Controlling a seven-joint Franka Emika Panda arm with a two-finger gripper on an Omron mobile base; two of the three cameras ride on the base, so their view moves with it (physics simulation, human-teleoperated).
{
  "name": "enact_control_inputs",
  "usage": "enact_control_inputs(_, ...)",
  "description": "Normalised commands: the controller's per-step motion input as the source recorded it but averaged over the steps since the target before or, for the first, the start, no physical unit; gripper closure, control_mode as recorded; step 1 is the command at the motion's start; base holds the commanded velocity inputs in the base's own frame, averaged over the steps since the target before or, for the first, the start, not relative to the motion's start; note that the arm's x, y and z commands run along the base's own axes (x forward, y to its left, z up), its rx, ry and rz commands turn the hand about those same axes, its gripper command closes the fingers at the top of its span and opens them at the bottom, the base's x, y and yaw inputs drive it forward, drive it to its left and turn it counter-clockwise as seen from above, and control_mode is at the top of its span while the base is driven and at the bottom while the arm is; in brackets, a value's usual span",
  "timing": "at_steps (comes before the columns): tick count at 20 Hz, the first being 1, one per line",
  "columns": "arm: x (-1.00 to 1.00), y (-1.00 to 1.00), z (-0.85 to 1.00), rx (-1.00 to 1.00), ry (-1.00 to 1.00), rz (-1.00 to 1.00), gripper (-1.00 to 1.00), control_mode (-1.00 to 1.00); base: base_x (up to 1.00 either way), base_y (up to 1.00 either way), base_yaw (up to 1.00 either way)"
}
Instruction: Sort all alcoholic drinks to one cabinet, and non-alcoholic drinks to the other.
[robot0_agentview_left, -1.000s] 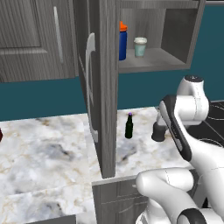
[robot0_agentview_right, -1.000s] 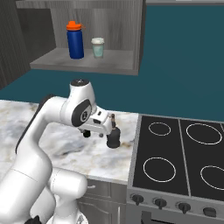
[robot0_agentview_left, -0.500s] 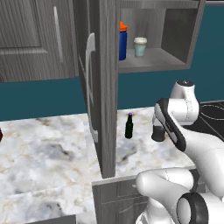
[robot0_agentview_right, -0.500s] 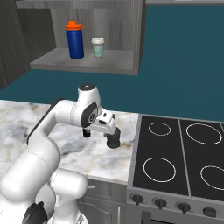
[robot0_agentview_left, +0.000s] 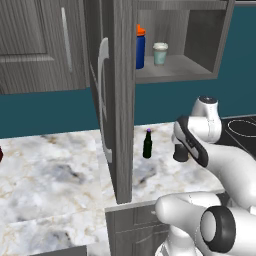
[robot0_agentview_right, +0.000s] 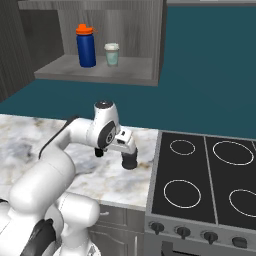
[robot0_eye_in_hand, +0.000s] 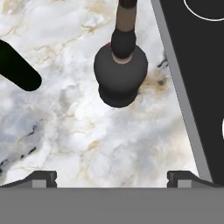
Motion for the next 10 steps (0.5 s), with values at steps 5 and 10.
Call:
enact_control_inputs(5, 0.11, -0.11, -0.09, 0.0, -0.09, 0.0, -1.0, -1.0, 0.0, 0.0, 0.0)
enact_control_inputs(10, 0.04, -0.06, 0.0, 0.0, -0.13, 0.0, -1.0, -1.0, 0.0, 0.0, 0.0)
